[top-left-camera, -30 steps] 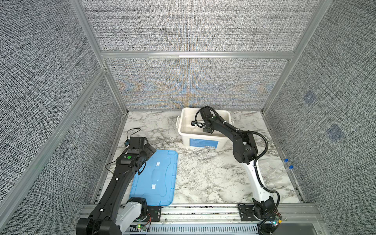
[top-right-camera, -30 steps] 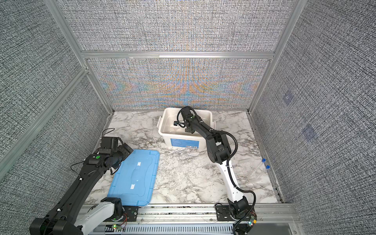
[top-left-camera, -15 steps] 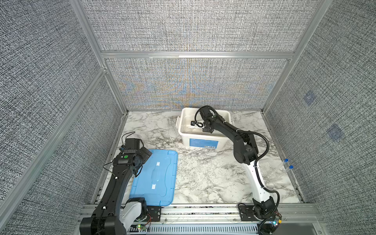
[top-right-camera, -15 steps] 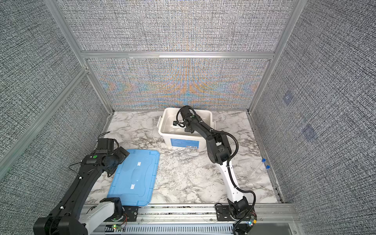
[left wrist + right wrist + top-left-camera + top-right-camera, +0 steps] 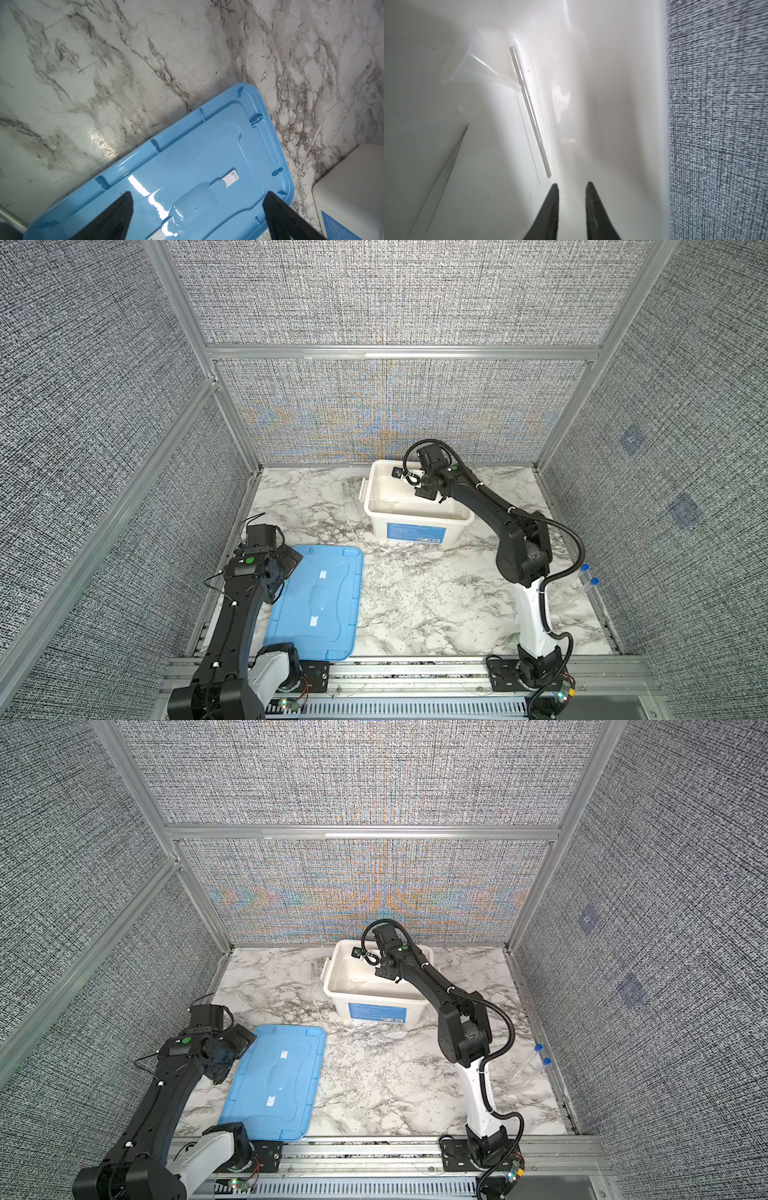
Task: Organize the chemistry lab equipment
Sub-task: 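Move the right gripper out of the bin to the blue lid's near edge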
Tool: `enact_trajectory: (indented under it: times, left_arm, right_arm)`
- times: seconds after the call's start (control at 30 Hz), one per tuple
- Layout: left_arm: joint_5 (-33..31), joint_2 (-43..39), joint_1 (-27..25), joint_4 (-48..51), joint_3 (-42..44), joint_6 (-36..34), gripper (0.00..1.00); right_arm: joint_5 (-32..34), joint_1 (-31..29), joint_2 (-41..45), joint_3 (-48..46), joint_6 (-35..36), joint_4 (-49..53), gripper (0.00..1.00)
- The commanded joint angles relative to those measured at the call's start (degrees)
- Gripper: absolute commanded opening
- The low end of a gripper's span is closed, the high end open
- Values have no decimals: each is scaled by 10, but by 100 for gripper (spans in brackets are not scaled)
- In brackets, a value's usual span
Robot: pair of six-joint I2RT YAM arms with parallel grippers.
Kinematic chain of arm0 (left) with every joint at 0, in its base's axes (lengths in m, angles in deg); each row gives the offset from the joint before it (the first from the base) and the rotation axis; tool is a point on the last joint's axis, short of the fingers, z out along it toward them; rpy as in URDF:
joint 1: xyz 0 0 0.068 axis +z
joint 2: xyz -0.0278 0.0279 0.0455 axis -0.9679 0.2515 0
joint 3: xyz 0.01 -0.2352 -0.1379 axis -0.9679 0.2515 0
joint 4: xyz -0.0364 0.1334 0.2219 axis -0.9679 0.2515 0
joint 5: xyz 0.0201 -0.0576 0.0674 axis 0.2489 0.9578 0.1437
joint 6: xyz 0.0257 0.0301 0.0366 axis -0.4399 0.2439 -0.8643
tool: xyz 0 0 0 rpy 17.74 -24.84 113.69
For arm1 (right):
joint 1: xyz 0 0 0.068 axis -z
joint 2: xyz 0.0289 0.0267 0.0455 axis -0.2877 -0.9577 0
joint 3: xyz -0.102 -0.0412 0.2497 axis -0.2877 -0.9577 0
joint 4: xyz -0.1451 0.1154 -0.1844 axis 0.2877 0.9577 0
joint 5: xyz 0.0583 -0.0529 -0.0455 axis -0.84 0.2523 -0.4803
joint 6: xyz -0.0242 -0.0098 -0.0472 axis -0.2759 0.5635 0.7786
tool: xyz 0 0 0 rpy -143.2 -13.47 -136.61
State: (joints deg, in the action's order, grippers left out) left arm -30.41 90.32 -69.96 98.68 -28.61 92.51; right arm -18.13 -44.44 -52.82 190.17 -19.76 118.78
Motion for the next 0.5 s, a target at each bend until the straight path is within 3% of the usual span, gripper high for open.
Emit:
enact_trajectory:
  times: [0.0, 0.23, 0.47]
  left_arm:
    - [-28, 20, 15, 37, -19, -19, 99]
    - [-20, 58, 26, 44, -30, -34, 99]
    - [2, 106, 55, 48, -36, -51, 99]
  right_arm:
    - [-48, -1, 31, -13, -51, 7, 23]
    - [-102, -10, 109, -34, -103, 53, 25]
    - [-174, -55, 192, -86, -86, 96, 30]
